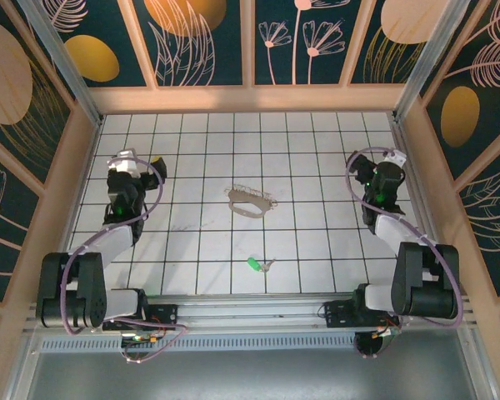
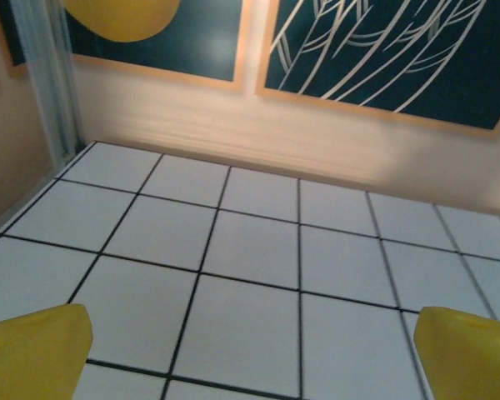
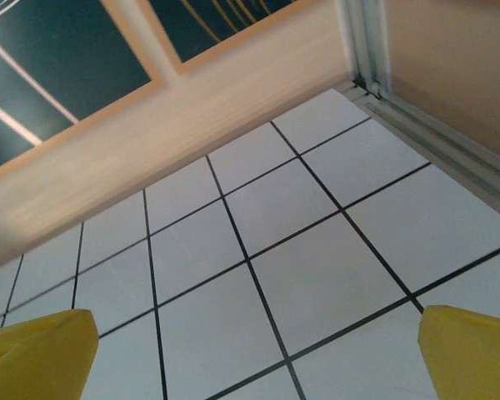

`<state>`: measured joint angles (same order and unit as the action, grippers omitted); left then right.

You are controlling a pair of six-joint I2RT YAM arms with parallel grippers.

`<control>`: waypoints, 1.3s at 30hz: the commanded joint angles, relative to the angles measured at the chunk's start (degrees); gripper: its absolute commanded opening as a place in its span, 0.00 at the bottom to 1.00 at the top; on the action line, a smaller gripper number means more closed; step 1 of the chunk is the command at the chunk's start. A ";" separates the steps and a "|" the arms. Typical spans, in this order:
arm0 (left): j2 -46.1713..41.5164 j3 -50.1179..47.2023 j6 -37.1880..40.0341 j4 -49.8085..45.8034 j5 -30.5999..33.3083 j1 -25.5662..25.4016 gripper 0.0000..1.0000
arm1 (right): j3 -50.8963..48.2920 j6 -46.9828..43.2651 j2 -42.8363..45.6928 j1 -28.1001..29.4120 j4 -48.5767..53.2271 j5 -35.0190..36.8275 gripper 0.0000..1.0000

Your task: Put the keys on the keyring

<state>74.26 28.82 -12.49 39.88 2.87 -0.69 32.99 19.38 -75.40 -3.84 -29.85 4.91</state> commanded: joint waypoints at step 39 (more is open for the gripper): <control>8.13 5.55 -27.13 -7.92 -16.50 -23.89 0.98 | -2.30 7.52 -6.01 36.43 12.98 -16.34 0.57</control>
<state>81.47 35.38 -37.50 28.80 -13.06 -23.88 30.57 26.52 -79.90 31.33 -16.43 -11.03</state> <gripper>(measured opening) 0.985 0.577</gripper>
